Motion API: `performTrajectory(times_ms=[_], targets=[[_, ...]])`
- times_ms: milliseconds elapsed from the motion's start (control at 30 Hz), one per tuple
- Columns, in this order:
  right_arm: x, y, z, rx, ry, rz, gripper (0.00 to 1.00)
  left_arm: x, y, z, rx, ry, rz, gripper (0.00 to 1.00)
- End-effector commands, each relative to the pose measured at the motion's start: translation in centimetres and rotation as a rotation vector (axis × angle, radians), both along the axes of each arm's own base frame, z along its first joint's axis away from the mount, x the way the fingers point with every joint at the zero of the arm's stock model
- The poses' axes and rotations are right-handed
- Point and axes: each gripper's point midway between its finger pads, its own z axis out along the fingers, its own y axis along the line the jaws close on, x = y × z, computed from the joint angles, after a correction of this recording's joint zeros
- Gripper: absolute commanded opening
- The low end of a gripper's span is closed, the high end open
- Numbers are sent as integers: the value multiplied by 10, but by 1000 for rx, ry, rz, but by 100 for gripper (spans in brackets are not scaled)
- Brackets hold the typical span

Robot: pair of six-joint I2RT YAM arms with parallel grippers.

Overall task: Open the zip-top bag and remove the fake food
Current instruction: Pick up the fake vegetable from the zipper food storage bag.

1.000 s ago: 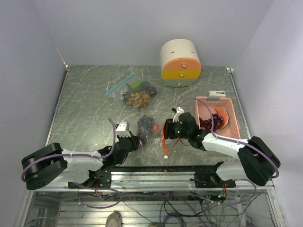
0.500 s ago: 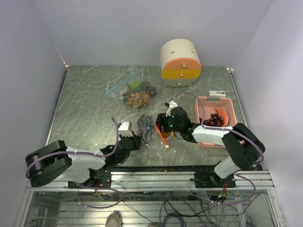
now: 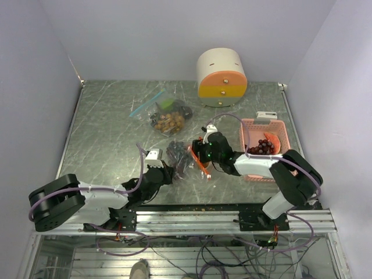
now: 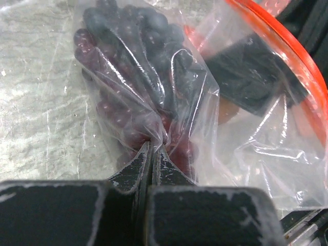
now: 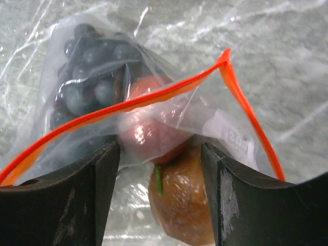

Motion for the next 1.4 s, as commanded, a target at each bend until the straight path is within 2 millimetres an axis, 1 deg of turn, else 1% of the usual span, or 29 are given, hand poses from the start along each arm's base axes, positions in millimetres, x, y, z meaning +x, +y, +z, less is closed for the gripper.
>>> performTrajectory(times_ms=[0,67,133,200,333,467,533,633,767,900,1000,1067,1133,1200,1300,1367], targets=[[-12,-29,4,-72,-35,-43,65,0,5,11,-30,-16,19,7],[-19,-35,8,-88,-32,-39,68,0,10,13,-32,-22,36,7],[-27,-41,9,-100,-17,-28,73,1,12,14,-35,-26,45,7],[-34,-47,7,-114,-4,-24,75,1,13,16,-32,-28,50,7],[-45,-55,-4,-143,34,-16,75,3,8,19,-34,-31,44,7],[-55,-59,-24,-178,76,-8,76,4,2,17,-31,-27,30,7],[-57,-56,-29,-187,84,3,75,5,-2,17,-33,-26,23,7],[-58,-51,-32,-201,81,8,74,5,-6,14,-23,-21,15,7],[-54,-48,-30,-250,47,-7,74,6,-7,10,-11,-15,12,7],[-54,-39,-28,-276,19,2,73,5,-7,9,-10,-14,12,7],[-50,-41,-34,-316,14,-27,73,5,-7,8,-7,-11,8,7],[-46,-42,-35,-343,5,-48,76,4,-8,7,-5,-9,3,7],[-44,-39,-34,-339,-8,-47,79,4,-8,5,-2,-5,0,7],[-43,-32,-32,-310,-19,-26,82,3,-8,3,0,-3,-2,7],[-45,-21,-34,-277,-13,17,82,3,-8,2,0,0,-5,7],[-47,-19,-37,-277,-1,27,80,2,-8,1,2,0,-6,7]])
